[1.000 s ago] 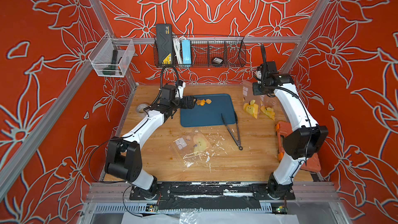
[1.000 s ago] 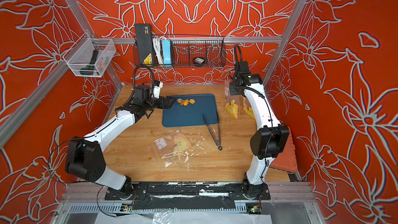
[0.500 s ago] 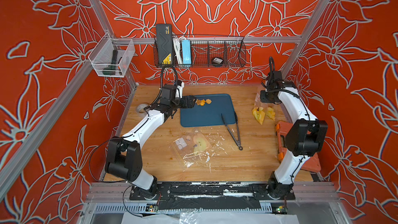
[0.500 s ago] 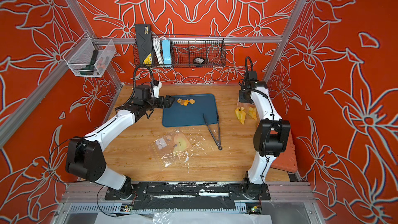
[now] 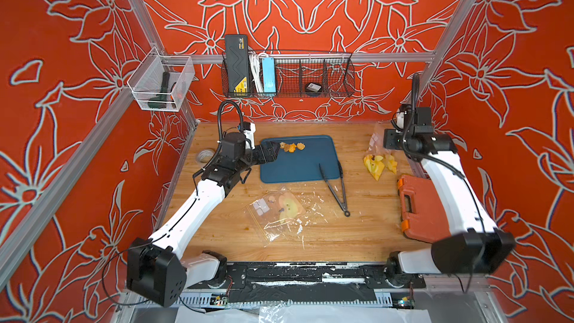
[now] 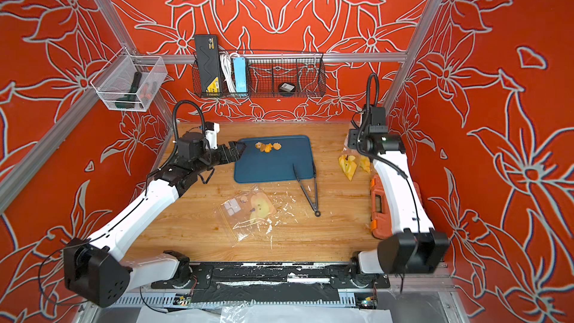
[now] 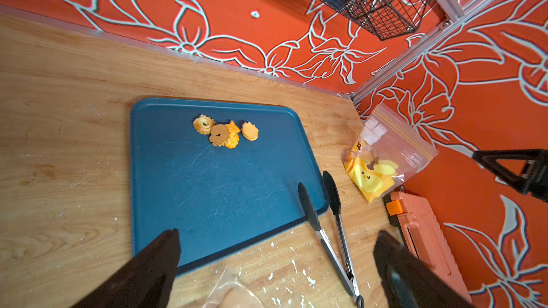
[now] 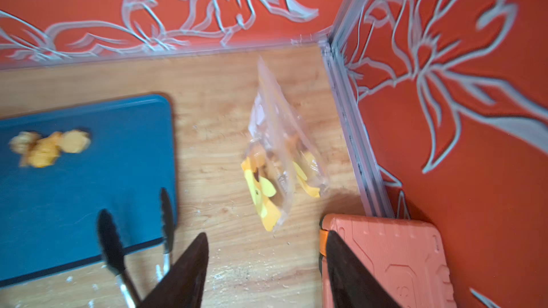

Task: Put the cookies into a resealable bag to prevent moisture
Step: Place the ziploc bag at the center of the board, then pick up the ziploc bag from the center of the board.

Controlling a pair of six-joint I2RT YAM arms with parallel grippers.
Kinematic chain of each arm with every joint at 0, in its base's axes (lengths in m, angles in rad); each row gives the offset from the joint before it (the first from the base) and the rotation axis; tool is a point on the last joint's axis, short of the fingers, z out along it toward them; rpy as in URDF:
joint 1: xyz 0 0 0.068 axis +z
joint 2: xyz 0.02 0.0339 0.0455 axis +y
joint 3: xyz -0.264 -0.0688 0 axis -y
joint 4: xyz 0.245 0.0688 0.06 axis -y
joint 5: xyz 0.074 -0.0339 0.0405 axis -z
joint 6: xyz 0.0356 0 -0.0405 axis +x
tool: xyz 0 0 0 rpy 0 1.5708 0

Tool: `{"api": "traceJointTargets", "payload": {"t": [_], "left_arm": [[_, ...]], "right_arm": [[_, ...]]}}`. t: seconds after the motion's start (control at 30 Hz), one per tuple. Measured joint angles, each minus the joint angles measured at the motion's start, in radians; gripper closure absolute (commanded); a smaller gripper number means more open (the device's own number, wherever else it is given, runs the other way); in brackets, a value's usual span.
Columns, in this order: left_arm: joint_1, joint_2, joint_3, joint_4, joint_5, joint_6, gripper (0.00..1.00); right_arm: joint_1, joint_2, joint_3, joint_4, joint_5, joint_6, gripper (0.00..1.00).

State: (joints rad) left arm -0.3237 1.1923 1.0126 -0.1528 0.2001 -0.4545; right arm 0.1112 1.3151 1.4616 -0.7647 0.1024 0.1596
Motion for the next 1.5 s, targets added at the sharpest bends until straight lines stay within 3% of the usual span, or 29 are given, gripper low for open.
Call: {"api": "traceJointTargets", "payload": {"t": [0.13, 0.23, 0.4, 0.5, 0.63, 0.83, 1.03, 1.4, 1.5], "left_arm": [[-0.138, -0.101, -0.099, -0.084, -0.106, -0.036, 0.02], [-0.184, -0.187, -0.222, -0.158, -0.169, -0.099, 0.02], [-0.187, -0.337, -0.387, -0.285, -0.238, -0.214, 0.06], [-0.185, -0.348, -0.410, -0.334, -0.251, -0.270, 0.12], [-0.133, -0.382, -0.462, -0.344, -0.229, -0.333, 0.14], [0.048, -0.436, -0.544, -0.348, -0.139, -0.362, 0.16], [0.071, -0.434, -0.557, -0.354, -0.088, -0.377, 0.16], [0.072, -0.424, -0.557, -0.350, -0.055, -0.380, 0.16], [0.072, -0.417, -0.562, -0.338, -0.043, -0.379, 0.17]], "right_arm": [[0.239, -0.117, -0.134, 0.027, -0.001, 0.029, 0.45], [0.433, -0.115, -0.274, 0.078, -0.047, 0.084, 0.46], [0.673, 0.051, -0.437, 0.204, -0.194, 0.177, 0.47], [0.753, 0.188, -0.429, 0.288, -0.261, 0.211, 0.38], [0.776, 0.334, -0.372, 0.349, -0.306, 0.241, 0.28], [0.776, 0.481, -0.261, 0.369, -0.323, 0.246, 0.23], [0.795, 0.576, -0.171, 0.340, -0.320, 0.246, 0.22], [0.805, 0.652, -0.122, 0.276, -0.272, 0.274, 0.45], [0.804, 0.650, -0.135, 0.279, -0.233, 0.299, 0.57]]}}
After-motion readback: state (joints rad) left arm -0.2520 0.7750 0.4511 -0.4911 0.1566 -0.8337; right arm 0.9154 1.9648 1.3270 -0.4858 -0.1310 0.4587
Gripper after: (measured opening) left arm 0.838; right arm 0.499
